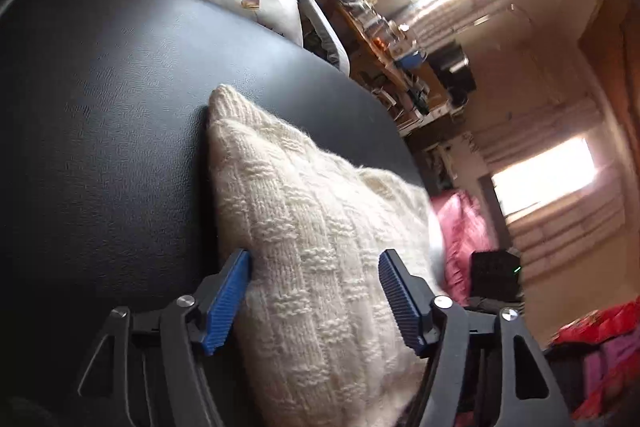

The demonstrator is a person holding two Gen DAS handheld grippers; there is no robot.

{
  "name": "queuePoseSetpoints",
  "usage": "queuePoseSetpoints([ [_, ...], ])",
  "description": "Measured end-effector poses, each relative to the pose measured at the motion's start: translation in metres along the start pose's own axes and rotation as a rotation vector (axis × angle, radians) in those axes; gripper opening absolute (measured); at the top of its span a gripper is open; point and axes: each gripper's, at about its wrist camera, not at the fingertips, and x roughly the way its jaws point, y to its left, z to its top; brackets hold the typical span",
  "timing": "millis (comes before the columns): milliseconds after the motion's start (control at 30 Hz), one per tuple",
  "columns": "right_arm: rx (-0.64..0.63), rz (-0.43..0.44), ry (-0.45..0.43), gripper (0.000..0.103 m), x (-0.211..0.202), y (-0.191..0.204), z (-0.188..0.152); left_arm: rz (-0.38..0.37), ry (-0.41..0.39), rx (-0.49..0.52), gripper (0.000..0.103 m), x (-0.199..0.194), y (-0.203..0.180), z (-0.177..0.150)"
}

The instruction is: Fold clothes

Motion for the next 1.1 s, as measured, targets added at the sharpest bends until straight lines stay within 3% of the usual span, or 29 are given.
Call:
queuePoseSetpoints([
  [100, -0.013, 0.026, 0.022, 0.103, 0.019, 0.007, 0.003, 0.029, 0.025, 0.018, 0.074, 0.017, 0.000, -0.008],
  [167, -0.048, 0.013, 0.009, 0.103, 0.028, 0.016, 0.001, -0.012, 0.072, -0.038, 0.076, 0.030, 0.008, -0.017],
  [200, -0.063, 0.003, 0.004, 0.103, 0.031, 0.019, 0.000, -0.019, 0.057, -0.033, 0.076, 0.029, 0.007, -0.018],
  [300, -0.037, 0.037, -0.023, 0.103, 0.029, 0.014, -0.003, -0.005, 0.077, -0.028, 0.059, 0.032, 0.003, -0.019],
  [367, -0.014, 0.081, -0.032, 0.103, 0.026, 0.007, -0.003, 0.036, 0.063, 0.039, 0.050, 0.029, -0.011, -0.020],
  [400, -0.014, 0.084, -0.039, 0.091, 0.024, 0.007, -0.004, 0.047, 0.055, 0.061, 0.047, 0.028, -0.017, -0.022],
  [433, -0.020, 0.070, -0.050, 0.069, 0.021, 0.008, -0.006, 0.056, 0.047, 0.079, 0.045, 0.027, -0.023, -0.024],
  [533, -0.039, 0.030, -0.084, 0.055, 0.011, 0.013, -0.010, 0.037, 0.020, 0.088, 0.042, 0.022, -0.032, -0.028],
  [633, -0.058, -0.010, -0.117, 0.047, 0.002, 0.018, -0.014, -0.002, 0.009, 0.112, 0.042, 0.020, -0.045, -0.027],
  [867, -0.085, -0.080, -0.192, 0.042, -0.027, 0.024, -0.023, -0.097, 0.013, 0.209, 0.041, 0.036, -0.095, -0.009],
  [1100, -0.057, -0.137, -0.320, 0.042, -0.098, 0.005, -0.021, -0.150, 0.071, 0.351, 0.041, 0.082, -0.162, 0.016],
])
